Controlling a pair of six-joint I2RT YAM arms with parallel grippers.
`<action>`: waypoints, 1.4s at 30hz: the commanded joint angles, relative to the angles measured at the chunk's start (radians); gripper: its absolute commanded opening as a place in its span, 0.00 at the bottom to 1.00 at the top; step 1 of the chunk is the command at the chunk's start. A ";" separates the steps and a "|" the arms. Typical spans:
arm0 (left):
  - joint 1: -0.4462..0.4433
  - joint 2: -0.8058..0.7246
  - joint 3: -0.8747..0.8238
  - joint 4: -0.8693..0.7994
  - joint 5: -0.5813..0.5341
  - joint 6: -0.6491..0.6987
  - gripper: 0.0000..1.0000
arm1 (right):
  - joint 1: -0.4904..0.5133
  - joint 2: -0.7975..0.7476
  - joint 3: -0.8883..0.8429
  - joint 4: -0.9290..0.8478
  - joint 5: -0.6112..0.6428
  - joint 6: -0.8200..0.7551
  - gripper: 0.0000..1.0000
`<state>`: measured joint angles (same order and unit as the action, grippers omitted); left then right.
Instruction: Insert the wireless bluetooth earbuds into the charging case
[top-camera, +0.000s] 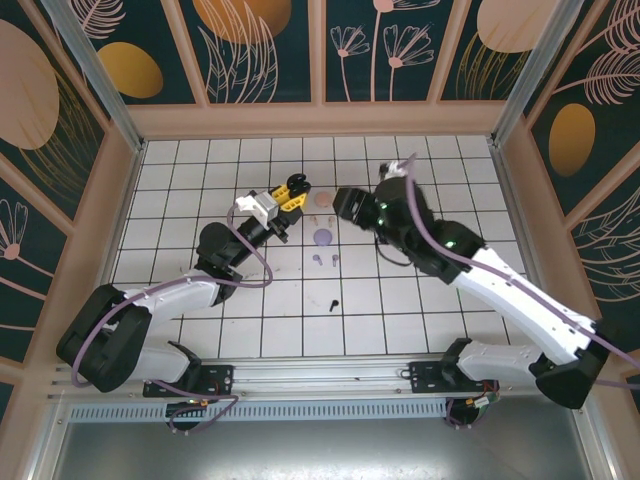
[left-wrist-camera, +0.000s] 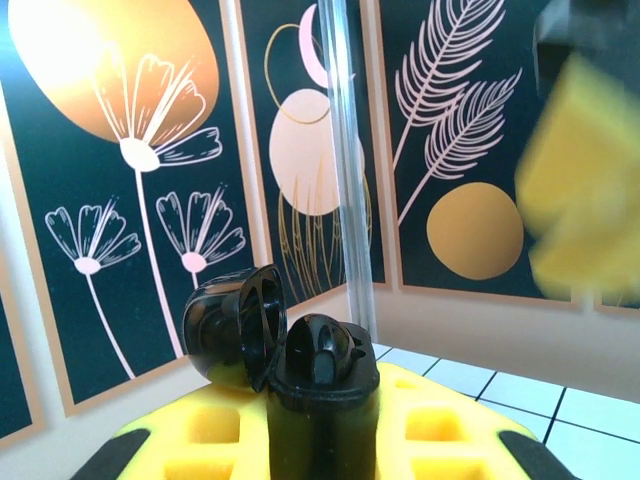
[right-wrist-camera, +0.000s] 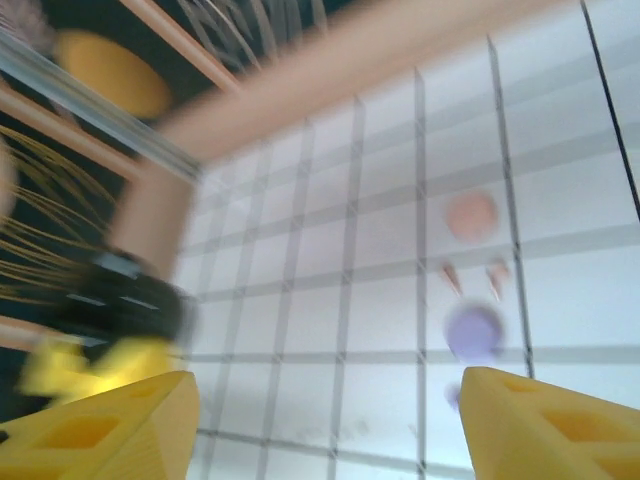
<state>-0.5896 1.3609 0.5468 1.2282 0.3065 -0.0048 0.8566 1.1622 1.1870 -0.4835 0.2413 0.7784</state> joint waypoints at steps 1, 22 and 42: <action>-0.006 -0.022 -0.024 0.057 -0.013 -0.014 0.00 | 0.016 0.034 -0.123 -0.123 -0.083 0.186 0.66; -0.006 -0.091 -0.126 0.102 -0.049 -0.027 0.00 | 0.184 0.449 -0.215 -0.129 -0.182 0.498 0.45; -0.007 -0.095 -0.140 0.122 -0.046 -0.037 0.00 | 0.188 0.602 -0.121 -0.129 -0.208 0.461 0.40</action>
<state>-0.5896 1.2869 0.4168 1.2896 0.2676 -0.0280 1.0359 1.7420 1.0378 -0.6010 0.0498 1.2438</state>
